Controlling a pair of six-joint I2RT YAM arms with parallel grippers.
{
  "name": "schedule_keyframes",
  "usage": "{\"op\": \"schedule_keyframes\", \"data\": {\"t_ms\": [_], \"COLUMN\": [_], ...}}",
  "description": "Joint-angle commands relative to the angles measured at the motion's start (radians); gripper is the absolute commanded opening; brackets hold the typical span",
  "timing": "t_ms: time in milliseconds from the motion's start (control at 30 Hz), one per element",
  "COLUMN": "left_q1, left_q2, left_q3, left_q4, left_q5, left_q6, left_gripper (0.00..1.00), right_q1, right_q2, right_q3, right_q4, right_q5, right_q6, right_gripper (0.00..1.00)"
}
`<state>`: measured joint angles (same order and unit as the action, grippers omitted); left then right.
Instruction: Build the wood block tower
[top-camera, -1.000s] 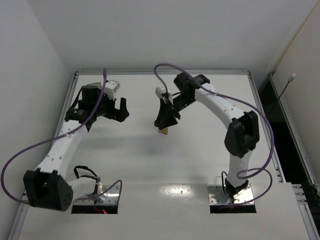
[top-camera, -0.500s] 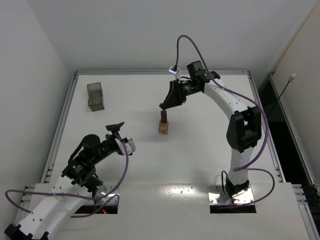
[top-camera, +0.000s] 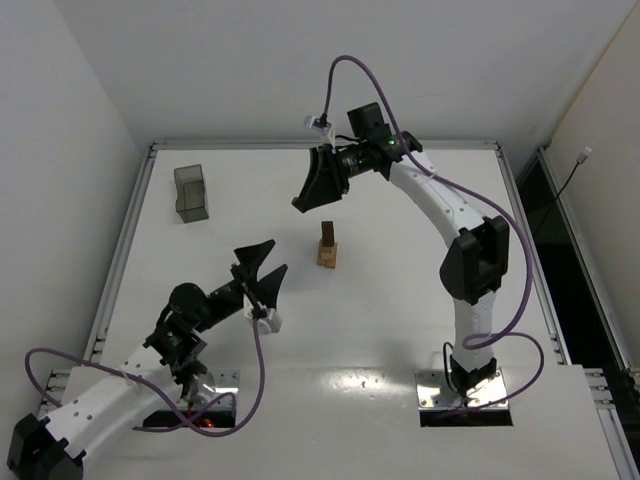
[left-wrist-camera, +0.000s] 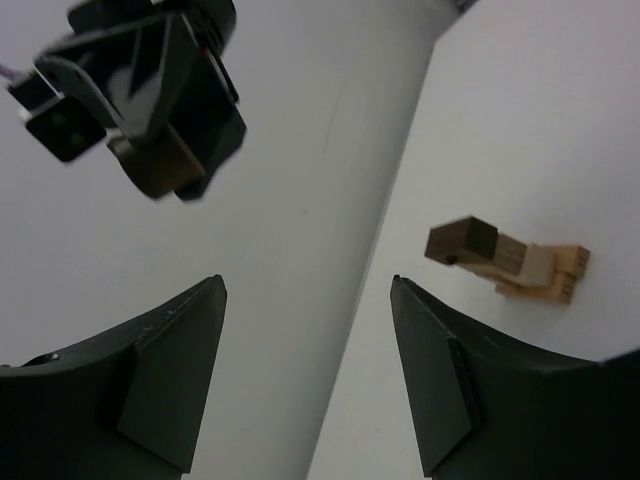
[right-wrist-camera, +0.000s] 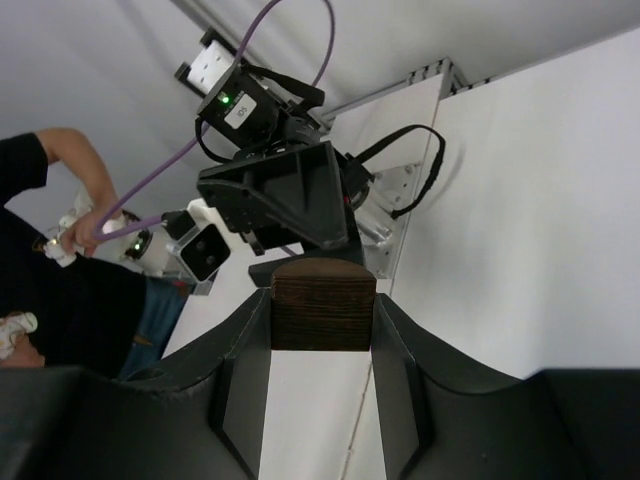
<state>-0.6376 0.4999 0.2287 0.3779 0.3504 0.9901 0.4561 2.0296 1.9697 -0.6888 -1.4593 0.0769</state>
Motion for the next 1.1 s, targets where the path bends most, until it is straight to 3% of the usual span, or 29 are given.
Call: {"op": "schedule_keyframes", "data": {"t_ms": [0,367,567,1067], "left_q1": [-0.06,-0.177,-0.204,-0.232], "left_q2": [0.043,0.19,0.302,0.312], "left_q3": [-0.002,0.01,0.061,0.08], "left_q4": [0.271,0.529,0.631,0.638], "left_q5": [-0.007,-0.211,-0.33,-0.373], "left_q6": [0.032,0.105,0.085,0.076], "left_gripper": [0.63,0.61,0.57,0.57], "right_q1": [0.033,0.075,0.093,0.093], "right_q2": [-0.034,-0.058,-0.091,-0.089], "right_q3": [-0.006,-0.031,-0.098,-0.086], "right_q4": [0.083,0.103,-0.035,-0.046], "right_q5": [-0.134,-0.134,-0.134,-0.134], "right_q6": [0.012,-0.022,-0.183,-0.203], "right_gripper": [0.0,0.0,0.0,0.0]}}
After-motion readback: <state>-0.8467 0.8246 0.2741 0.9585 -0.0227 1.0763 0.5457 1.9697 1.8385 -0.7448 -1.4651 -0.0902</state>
